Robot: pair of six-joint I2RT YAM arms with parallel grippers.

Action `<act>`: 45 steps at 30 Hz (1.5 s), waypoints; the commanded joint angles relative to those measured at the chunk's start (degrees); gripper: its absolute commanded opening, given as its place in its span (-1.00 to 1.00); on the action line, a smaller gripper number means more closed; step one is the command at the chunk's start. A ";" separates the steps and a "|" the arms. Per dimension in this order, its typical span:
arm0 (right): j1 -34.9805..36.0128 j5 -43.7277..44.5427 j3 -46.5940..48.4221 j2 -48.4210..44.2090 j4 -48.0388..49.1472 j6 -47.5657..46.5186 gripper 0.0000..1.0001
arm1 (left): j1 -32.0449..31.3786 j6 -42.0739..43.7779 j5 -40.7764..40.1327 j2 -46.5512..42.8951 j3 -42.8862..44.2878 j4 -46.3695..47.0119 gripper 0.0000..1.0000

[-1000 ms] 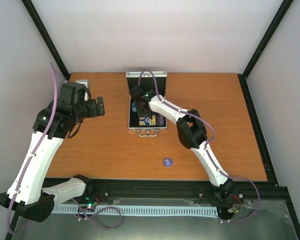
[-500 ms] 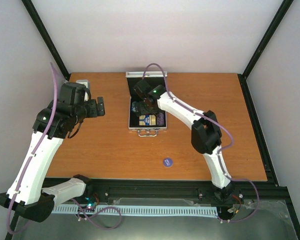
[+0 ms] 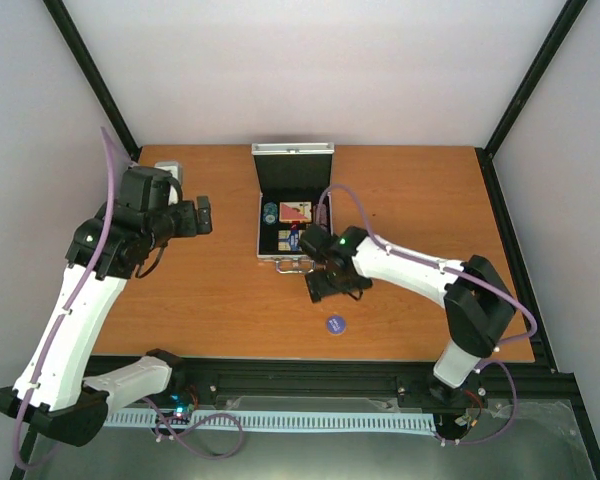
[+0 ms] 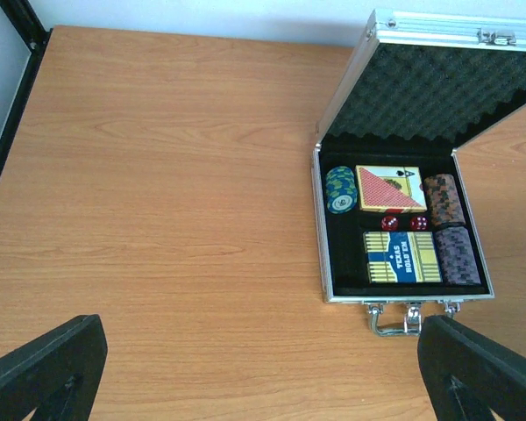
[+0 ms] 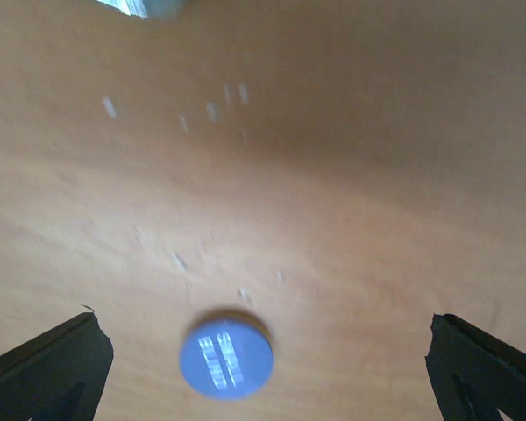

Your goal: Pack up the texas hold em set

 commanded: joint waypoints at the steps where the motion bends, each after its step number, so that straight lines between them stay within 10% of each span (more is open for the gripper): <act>1: 3.54 -2.54 -9.49 -4.50 2.30 6.43 1.00 | -0.21 -0.10 1.39 -1.15 -0.94 1.20 1.00; 45: 7.27 -5.16 -24.18 1.58 14.84 6.29 0.83 | -0.21 -0.38 1.69 -1.38 -4.42 1.03 0.99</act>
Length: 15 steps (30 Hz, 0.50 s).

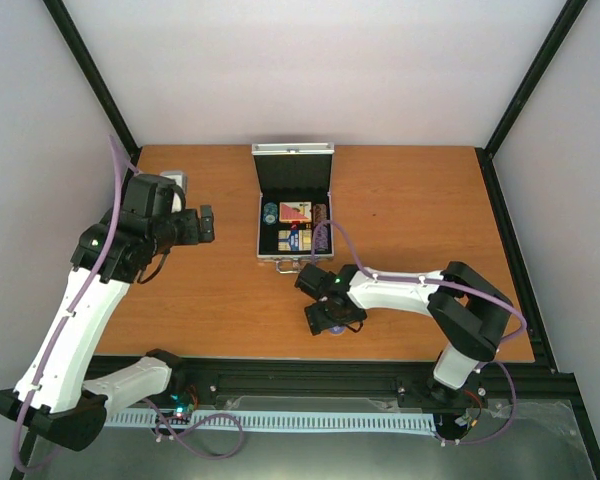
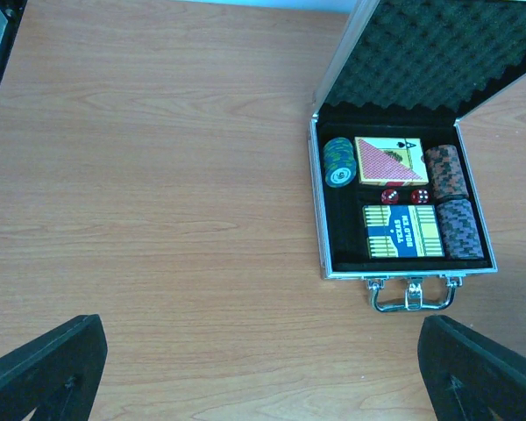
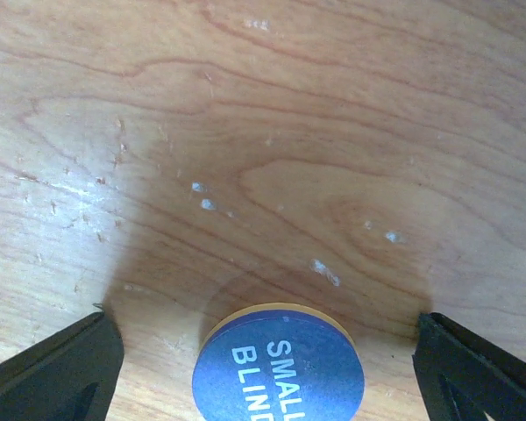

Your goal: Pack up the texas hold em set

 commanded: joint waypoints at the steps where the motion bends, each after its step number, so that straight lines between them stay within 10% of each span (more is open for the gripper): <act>1: -0.58 -1.01 -3.95 2.54 -1.29 0.50 0.82 | -0.21 -0.22 -0.35 0.37 -0.01 0.80 1.00; 15: -0.51 -1.15 -4.45 2.69 -2.74 2.36 0.25 | -0.21 -0.21 -0.61 0.44 -0.56 0.93 0.99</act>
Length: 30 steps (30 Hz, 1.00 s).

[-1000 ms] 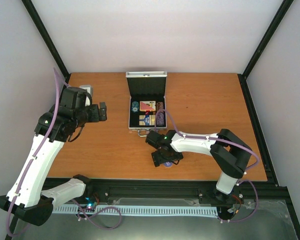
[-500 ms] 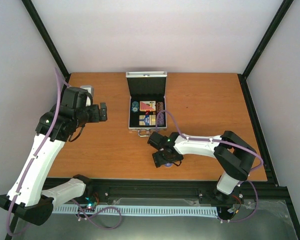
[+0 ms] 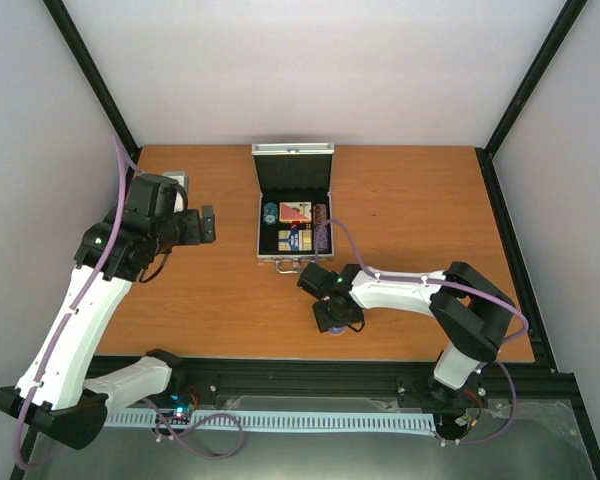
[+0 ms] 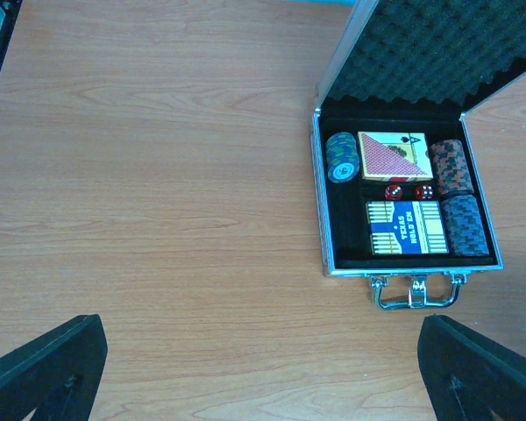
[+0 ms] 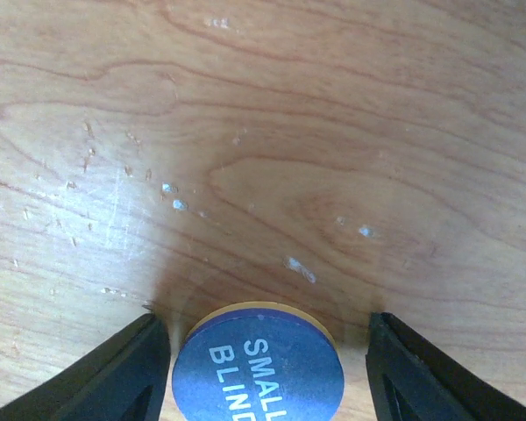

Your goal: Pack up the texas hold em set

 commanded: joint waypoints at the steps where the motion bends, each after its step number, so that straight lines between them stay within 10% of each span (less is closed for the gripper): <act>1: 0.02 -1.30 -3.33 3.33 -3.24 1.40 0.24 | -0.21 -0.20 -0.66 -0.28 0.13 0.65 0.99; 13: 0.79 -1.63 -2.65 1.69 -5.69 2.66 0.47 | -0.19 -0.76 -0.64 -1.30 -1.18 0.58 0.99; 30: 1.17 -2.69 -3.85 2.21 -5.41 4.88 0.01 | -0.21 0.17 -0.73 -0.25 -1.50 1.33 1.00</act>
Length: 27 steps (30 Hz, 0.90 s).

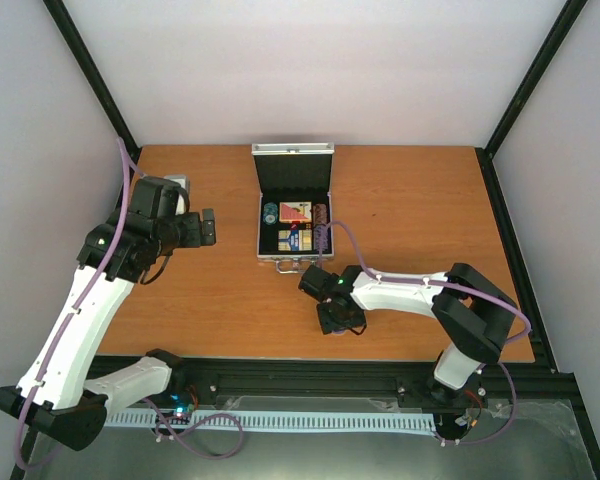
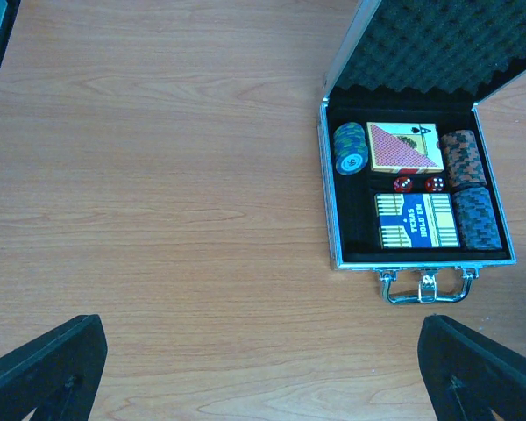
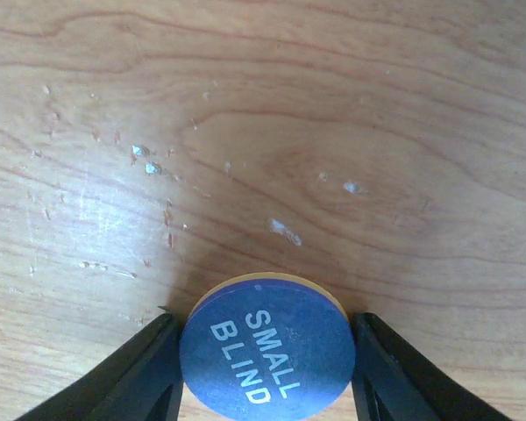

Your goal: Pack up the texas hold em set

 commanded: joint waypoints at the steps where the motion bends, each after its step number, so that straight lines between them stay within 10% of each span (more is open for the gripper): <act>1: 0.67 -1.78 -2.98 3.04 -3.48 1.13 -0.04 | -0.21 0.16 -0.23 0.27 0.37 1.08 0.99; 27: -4.07 6.22 31.98 13.33 -12.79 -4.85 -0.21 | -0.20 0.74 -0.60 -1.31 0.45 0.66 0.99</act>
